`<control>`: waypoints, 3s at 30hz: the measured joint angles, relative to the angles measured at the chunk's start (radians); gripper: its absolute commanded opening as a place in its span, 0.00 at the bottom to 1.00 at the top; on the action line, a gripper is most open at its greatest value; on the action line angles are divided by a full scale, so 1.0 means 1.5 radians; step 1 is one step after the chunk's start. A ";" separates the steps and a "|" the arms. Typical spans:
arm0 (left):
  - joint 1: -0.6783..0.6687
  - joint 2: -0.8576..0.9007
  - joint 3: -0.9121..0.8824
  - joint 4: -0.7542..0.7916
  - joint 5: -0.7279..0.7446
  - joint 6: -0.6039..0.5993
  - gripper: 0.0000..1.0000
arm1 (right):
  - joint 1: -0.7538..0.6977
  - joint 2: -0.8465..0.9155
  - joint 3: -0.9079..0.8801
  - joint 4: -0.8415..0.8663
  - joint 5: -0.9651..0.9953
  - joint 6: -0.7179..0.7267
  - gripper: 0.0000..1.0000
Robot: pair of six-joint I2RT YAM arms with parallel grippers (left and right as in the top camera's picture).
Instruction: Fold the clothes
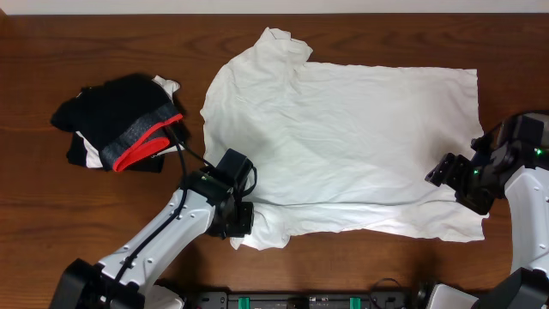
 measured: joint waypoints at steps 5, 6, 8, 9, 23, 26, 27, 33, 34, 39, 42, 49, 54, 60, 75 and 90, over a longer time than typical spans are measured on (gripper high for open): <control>0.001 0.005 0.014 -0.082 0.109 0.003 0.06 | 0.000 0.000 0.000 0.000 -0.004 0.000 0.80; 0.000 0.005 0.025 -0.108 0.124 0.003 0.06 | 0.000 0.000 0.000 0.000 -0.004 0.000 0.81; 0.002 0.005 0.071 -0.164 0.144 0.003 0.06 | 0.000 0.000 0.000 0.001 -0.005 0.000 0.81; 0.006 0.005 0.096 -0.181 0.148 0.003 0.08 | 0.000 0.000 0.000 0.001 -0.005 0.000 0.81; 0.177 0.018 0.267 -0.112 -0.008 0.019 0.26 | 0.000 0.000 0.000 -0.004 -0.007 0.000 0.83; 0.186 0.052 0.267 -0.112 -0.028 0.023 0.36 | 0.000 0.000 0.000 -0.009 -0.007 0.000 0.83; 0.188 0.064 0.267 -0.115 -0.033 0.023 0.36 | 0.000 0.000 0.000 -0.011 -0.007 0.000 0.84; 0.186 0.095 0.267 -0.187 -0.023 0.029 0.36 | 0.000 0.000 0.000 -0.035 -0.005 0.000 0.85; 0.183 0.092 0.267 -0.198 -0.014 0.036 0.36 | 0.000 0.000 0.000 -0.038 -0.003 0.000 0.85; 0.146 0.077 0.267 -0.211 0.012 0.066 0.37 | 0.000 0.000 -0.001 -0.063 0.008 0.002 0.86; 0.114 0.069 0.267 -0.209 0.018 0.083 0.37 | 0.000 0.000 -0.013 -0.076 0.018 0.012 0.87; 0.063 0.069 0.267 -0.175 0.021 0.098 0.38 | -0.022 0.000 -0.082 -0.066 0.067 0.080 0.88; 0.055 0.069 0.267 -0.163 0.020 0.098 0.38 | -0.094 0.000 -0.087 -0.052 0.080 0.126 0.91; 0.055 0.069 0.267 -0.141 0.021 0.098 0.39 | -0.130 0.000 -0.160 0.013 0.083 0.177 0.89; 0.055 0.069 0.267 -0.132 0.020 0.100 0.52 | -0.132 -0.007 -0.279 0.141 0.115 0.245 0.43; 0.054 0.069 0.267 -0.139 0.020 0.100 0.52 | -0.132 -0.001 -0.094 0.047 0.143 0.180 0.26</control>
